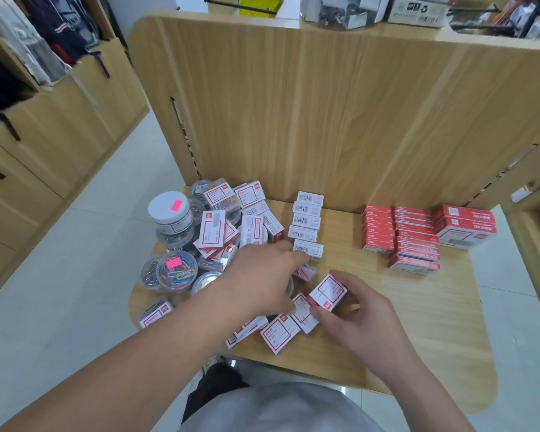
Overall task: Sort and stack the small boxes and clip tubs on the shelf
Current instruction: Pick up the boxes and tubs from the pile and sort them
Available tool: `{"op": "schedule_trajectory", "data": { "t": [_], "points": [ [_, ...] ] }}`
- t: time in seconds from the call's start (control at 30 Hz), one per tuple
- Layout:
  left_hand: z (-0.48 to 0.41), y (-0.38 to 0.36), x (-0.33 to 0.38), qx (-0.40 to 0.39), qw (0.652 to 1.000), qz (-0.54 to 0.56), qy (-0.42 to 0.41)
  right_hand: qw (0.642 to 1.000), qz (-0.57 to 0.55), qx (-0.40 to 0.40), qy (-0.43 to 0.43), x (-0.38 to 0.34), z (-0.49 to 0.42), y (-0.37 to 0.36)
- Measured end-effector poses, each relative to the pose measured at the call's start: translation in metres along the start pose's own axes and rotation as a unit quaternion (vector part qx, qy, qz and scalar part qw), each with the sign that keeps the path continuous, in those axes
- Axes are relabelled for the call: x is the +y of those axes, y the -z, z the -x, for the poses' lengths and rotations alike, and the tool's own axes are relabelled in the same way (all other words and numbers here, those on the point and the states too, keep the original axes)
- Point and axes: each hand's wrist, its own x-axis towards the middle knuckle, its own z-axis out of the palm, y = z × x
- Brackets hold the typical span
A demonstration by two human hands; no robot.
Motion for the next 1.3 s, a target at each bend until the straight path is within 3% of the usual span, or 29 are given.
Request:
{"op": "schedule_trajectory", "data": {
  "t": [0.23,0.77,1.13,1.3],
  "points": [
    [-0.003,-0.002,-0.001,0.013,0.998,0.056,-0.002,0.999,-0.038,-0.004,-0.011,0.005,0.002,0.002],
    [0.008,0.006,0.004,0.107,0.981,0.153,0.044,0.985,-0.134,0.101,-0.031,-0.004,0.004,0.003],
    [0.026,0.030,0.011,0.174,0.951,0.244,0.077,0.951,-0.265,0.158,0.030,-0.052,-0.002,0.014],
    [0.070,0.053,0.008,0.234,0.928,0.256,0.140,0.956,-0.257,0.111,0.088,-0.087,-0.003,0.013]
  ]
}}
